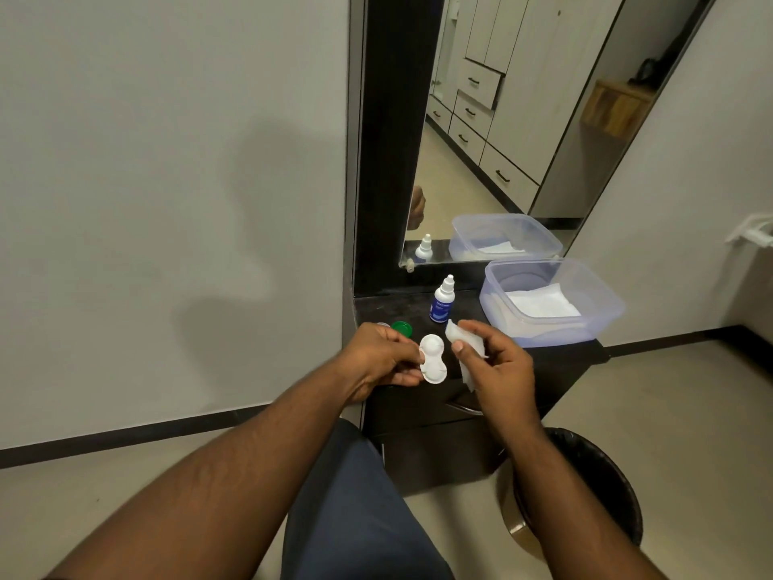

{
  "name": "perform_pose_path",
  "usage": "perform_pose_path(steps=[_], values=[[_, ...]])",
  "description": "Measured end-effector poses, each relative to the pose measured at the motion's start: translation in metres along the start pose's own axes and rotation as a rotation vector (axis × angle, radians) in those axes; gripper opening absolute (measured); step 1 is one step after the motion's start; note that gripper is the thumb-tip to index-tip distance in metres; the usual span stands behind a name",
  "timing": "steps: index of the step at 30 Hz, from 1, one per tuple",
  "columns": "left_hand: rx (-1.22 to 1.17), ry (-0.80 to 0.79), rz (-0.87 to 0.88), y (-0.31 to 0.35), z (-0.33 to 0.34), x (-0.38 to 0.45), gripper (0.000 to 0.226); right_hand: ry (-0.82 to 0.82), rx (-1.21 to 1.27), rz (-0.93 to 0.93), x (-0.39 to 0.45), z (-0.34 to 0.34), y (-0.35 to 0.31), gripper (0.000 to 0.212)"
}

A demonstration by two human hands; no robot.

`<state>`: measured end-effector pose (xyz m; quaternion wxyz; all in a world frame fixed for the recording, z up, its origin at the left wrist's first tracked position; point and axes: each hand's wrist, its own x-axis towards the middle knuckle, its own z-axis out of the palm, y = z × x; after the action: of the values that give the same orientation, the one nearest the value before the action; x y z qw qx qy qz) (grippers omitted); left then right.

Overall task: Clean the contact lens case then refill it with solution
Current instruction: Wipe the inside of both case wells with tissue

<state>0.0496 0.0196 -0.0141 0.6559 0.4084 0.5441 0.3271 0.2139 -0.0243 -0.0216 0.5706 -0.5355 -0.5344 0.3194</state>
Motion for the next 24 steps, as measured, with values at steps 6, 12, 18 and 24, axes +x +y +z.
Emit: perform_pose_path(steps=[6, 12, 18, 24], values=[[-0.002, 0.037, -0.002, -0.002, 0.002, 0.004, 0.015, -0.121, -0.239, 0.003, -0.007, -0.003, 0.014, 0.021], [0.043, 0.073, 0.065, -0.008, 0.002, 0.005, 0.01, -0.144, -0.547, -0.181, -0.007, 0.004, 0.014, 0.017], [0.091, 0.091, 0.128, -0.01, 0.004, 0.002, 0.015, -0.214, -0.767, -0.333, -0.003, 0.004, 0.012, 0.017], [0.108, 0.057, 0.103, -0.008, 0.001, 0.001, 0.014, -0.346, -0.861, -0.408, -0.003, 0.009, 0.006, 0.016]])
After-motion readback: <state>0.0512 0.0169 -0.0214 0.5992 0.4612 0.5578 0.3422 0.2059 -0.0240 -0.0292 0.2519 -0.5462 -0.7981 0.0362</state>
